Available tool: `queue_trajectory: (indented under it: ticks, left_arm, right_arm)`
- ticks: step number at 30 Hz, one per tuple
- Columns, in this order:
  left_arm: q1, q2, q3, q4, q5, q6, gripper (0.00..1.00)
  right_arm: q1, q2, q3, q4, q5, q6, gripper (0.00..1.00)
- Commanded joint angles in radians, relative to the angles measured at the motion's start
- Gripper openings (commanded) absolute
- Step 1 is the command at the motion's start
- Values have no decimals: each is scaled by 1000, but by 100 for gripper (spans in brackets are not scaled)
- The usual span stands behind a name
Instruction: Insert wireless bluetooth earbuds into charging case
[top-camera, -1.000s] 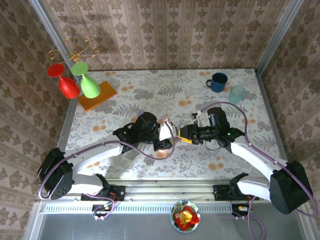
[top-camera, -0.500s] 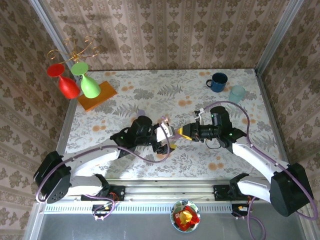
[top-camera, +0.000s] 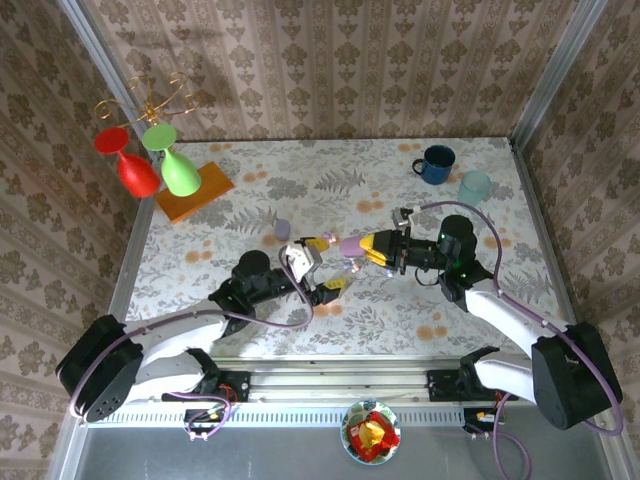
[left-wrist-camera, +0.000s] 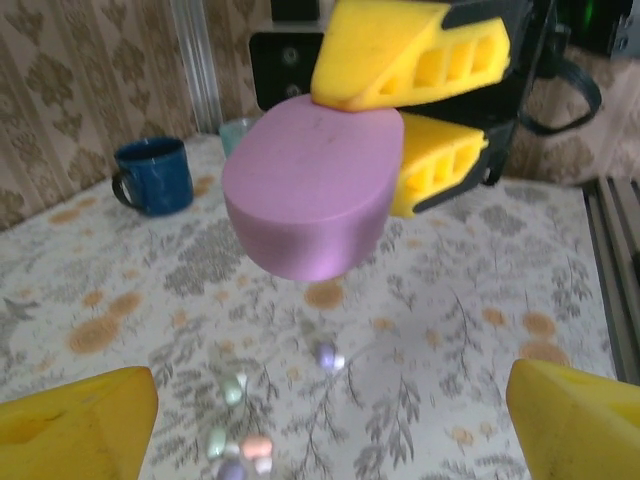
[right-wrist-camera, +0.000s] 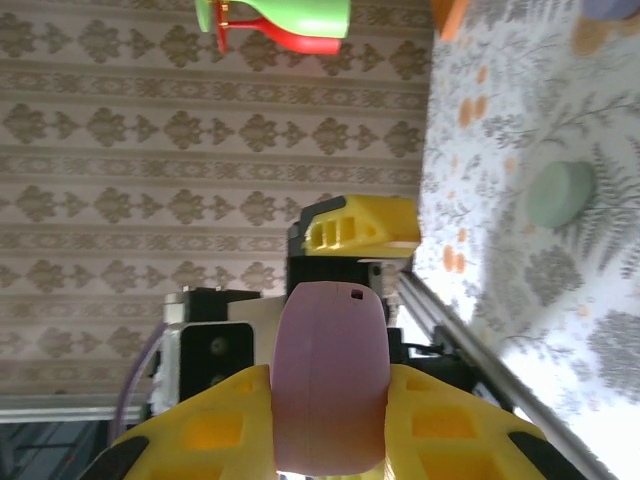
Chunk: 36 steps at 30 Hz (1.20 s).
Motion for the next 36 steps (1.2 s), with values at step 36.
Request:
queue_trajectory:
  ticks: [36]
  left_arm:
    - [86,173,73,536,295,-175,55]
  right_arm:
    - [116,79,39,392,44,269,0]
